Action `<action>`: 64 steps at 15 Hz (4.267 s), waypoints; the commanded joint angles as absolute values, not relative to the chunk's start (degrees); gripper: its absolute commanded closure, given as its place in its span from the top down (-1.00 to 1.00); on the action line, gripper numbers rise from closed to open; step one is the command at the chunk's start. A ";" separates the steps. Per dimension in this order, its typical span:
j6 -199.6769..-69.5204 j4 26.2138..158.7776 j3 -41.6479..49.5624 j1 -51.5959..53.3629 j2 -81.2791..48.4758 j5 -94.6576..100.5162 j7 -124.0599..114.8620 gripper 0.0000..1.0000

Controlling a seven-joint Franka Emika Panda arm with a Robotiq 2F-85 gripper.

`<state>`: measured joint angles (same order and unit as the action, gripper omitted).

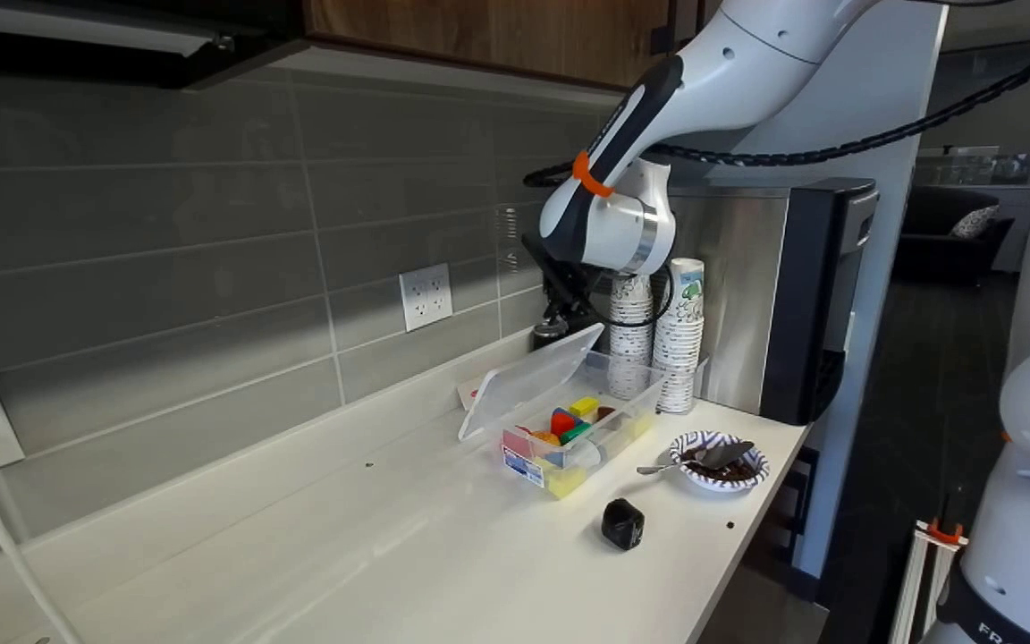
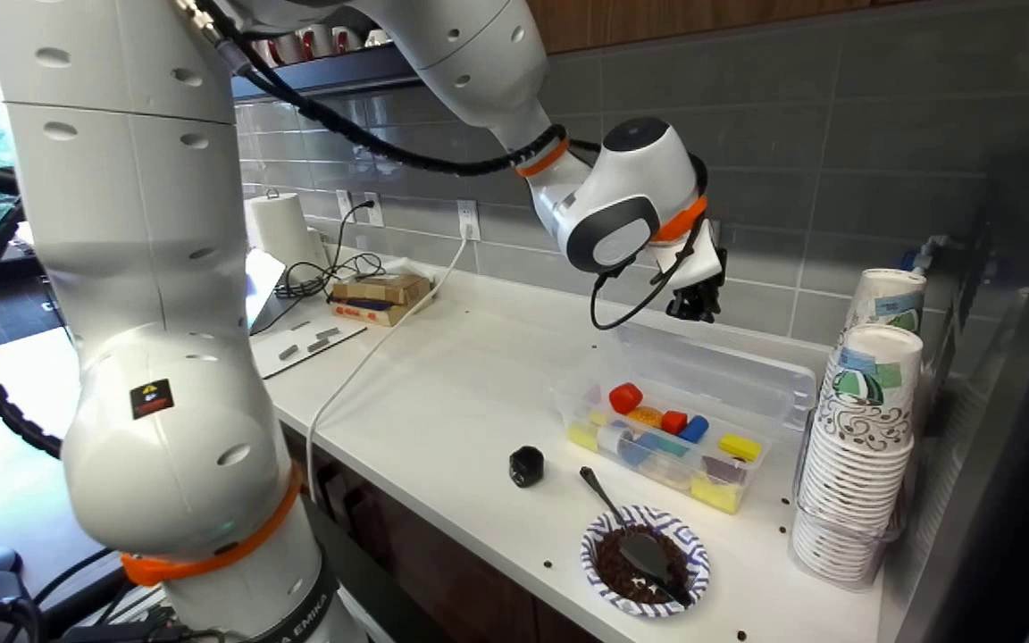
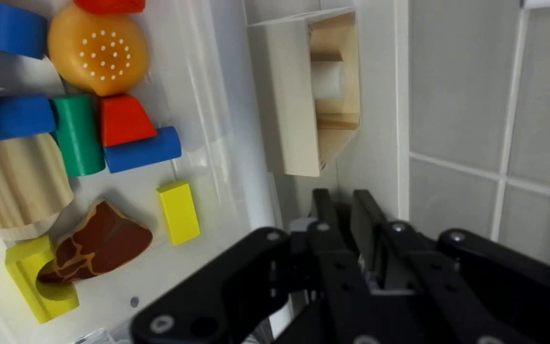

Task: Put the white lid on the clear storage bin

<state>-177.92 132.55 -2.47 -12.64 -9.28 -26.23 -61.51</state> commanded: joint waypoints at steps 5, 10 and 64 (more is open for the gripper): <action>-177.45 140.04 -5.35 -14.75 -1.94 -30.21 -56.59 -0.21; -177.68 143.01 -1.14 -12.05 -2.16 -25.13 -58.26 0.52; -183.11 137.95 -16.98 -23.35 -2.64 -41.26 -49.33 -0.94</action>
